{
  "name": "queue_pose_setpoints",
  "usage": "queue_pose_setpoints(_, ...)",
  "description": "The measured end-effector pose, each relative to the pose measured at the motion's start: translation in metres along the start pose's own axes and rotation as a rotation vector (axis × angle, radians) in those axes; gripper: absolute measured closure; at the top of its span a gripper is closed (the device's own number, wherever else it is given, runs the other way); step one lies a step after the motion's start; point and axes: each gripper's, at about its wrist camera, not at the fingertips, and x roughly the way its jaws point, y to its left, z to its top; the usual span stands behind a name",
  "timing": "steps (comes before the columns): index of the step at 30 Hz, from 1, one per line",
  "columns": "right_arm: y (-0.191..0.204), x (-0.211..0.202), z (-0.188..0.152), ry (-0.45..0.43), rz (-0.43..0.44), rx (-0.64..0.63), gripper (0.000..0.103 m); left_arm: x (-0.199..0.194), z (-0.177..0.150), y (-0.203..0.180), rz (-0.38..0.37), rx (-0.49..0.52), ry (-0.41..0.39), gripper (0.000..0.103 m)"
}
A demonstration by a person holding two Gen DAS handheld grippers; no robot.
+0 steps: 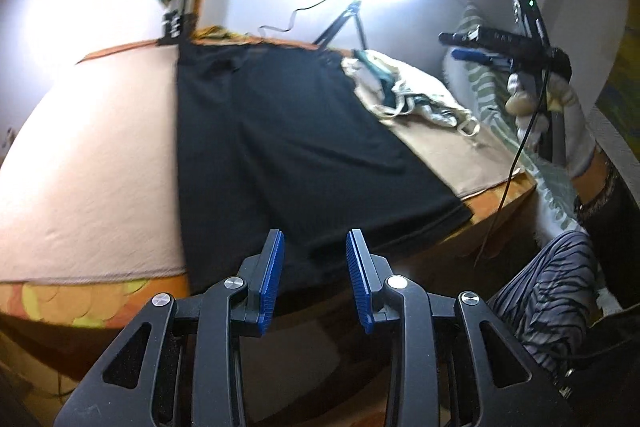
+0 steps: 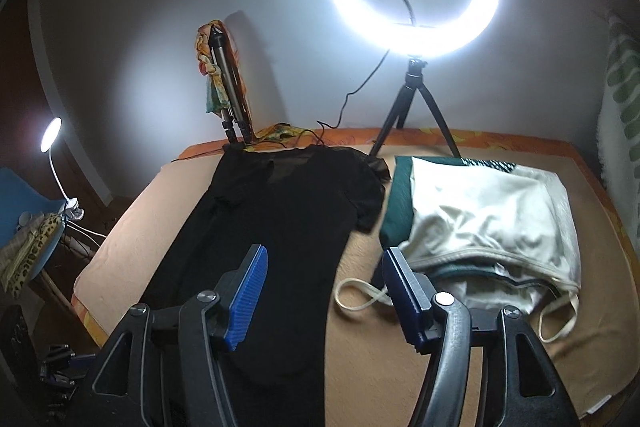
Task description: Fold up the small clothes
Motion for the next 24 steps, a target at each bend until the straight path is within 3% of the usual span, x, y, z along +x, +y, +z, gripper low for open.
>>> queue_pose_setpoints(6,-0.025,-0.019,-0.015,-0.008,-0.009,0.024,0.039,0.036,0.009,-0.061,-0.079,0.149,0.032,0.073)
queue_pose_setpoints(14,-0.063,-0.041,-0.024,-0.032,-0.026,0.077,0.039,0.091,0.015,-0.136,-0.165,0.255,0.098,0.072)
queue_pose_setpoints(24,-0.097,-0.052,-0.035,-0.033,-0.042,0.118,0.039,0.145,0.009,-0.19,-0.13,0.337,0.163,0.072)
